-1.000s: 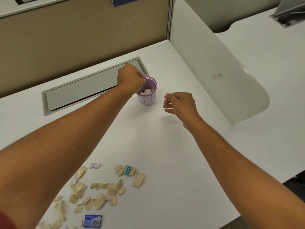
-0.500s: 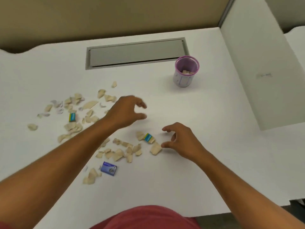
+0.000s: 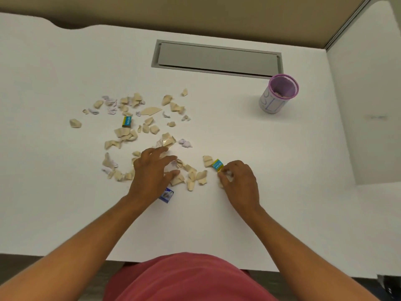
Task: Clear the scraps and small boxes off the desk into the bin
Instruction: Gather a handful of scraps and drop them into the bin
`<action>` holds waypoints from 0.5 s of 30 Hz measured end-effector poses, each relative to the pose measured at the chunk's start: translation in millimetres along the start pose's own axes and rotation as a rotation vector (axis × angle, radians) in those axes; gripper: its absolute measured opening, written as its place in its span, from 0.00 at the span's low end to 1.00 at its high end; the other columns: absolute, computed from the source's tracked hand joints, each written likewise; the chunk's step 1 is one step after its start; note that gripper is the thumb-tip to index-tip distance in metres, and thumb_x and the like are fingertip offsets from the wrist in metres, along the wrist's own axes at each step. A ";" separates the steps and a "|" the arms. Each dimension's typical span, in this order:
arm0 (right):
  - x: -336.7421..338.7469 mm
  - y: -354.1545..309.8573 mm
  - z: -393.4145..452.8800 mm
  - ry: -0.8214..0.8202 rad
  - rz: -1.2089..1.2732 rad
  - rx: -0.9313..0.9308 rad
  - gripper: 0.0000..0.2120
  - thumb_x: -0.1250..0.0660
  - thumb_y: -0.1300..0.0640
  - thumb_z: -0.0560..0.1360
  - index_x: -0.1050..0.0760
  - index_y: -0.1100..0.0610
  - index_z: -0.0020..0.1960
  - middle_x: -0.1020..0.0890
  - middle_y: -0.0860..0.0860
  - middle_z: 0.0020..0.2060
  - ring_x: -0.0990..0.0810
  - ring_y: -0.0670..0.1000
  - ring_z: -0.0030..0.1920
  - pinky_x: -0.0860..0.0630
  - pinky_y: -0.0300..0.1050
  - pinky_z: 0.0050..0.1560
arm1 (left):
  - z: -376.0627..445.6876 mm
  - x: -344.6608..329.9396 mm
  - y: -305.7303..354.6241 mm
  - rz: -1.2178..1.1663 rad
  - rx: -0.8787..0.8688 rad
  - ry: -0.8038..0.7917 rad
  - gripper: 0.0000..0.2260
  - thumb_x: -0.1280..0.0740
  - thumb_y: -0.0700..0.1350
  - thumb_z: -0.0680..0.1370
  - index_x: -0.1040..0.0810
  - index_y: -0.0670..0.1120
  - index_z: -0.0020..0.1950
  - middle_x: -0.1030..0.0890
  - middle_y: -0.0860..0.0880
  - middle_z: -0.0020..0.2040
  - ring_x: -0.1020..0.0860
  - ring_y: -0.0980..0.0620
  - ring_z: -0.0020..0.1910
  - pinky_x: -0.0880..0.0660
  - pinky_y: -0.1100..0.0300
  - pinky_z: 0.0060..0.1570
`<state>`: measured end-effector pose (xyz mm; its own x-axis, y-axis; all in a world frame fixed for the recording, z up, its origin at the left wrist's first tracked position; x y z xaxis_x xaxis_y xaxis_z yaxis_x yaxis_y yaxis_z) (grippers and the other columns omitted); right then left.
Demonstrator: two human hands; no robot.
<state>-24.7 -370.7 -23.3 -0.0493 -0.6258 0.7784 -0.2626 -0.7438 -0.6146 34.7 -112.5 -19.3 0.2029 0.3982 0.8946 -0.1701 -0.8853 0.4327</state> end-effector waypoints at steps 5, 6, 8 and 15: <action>5.0 5.9 -20.3 -0.005 -0.027 -0.020 0.06 0.29 0.50 0.78 0.20 0.49 0.53 0.23 0.42 0.53 0.24 0.48 0.54 0.29 0.39 0.47 | -17.1 18.3 -24.4 0.110 0.072 0.147 0.17 0.26 0.56 0.78 0.19 0.54 0.65 0.27 0.48 0.73 0.32 0.41 0.73 0.32 0.39 0.63; 4.5 6.0 -25.7 -0.021 -0.024 -0.036 0.09 0.28 0.49 0.77 0.20 0.49 0.56 0.24 0.43 0.56 0.24 0.48 0.54 0.30 0.35 0.47 | -21.5 21.0 -31.3 0.152 0.121 0.149 0.19 0.28 0.58 0.79 0.20 0.54 0.67 0.28 0.47 0.74 0.32 0.39 0.72 0.31 0.37 0.62; -2.6 4.5 -34.0 -0.080 0.015 -0.093 0.18 0.24 0.49 0.74 0.21 0.50 0.62 0.27 0.44 0.61 0.23 0.45 0.52 0.31 0.26 0.45 | -29.5 24.1 -43.5 0.186 0.214 0.118 0.22 0.31 0.60 0.80 0.23 0.52 0.71 0.28 0.45 0.74 0.32 0.37 0.70 0.27 0.36 0.58; -45.7 -54.7 -25.9 -0.100 0.153 -0.044 0.18 0.25 0.62 0.74 0.20 0.55 0.63 0.24 0.47 0.59 0.21 0.45 0.53 0.21 0.44 0.58 | -26.4 23.9 -48.1 -0.166 0.228 -0.029 0.23 0.32 0.45 0.83 0.28 0.49 0.78 0.29 0.46 0.72 0.33 0.42 0.71 0.27 0.48 0.66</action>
<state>-33.0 -295.3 -21.9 0.0033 -0.7526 0.6585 -0.3015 -0.6286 -0.7169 22.3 -54.1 -15.8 0.2379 0.5382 0.8085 0.0880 -0.8410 0.5339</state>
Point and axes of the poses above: each hand's wrist, its own z-axis towards the middle knuckle, its own x-axis out of the back of the hand, y = z × x, the point moved 5 cm from there along z, towards the middle knuckle
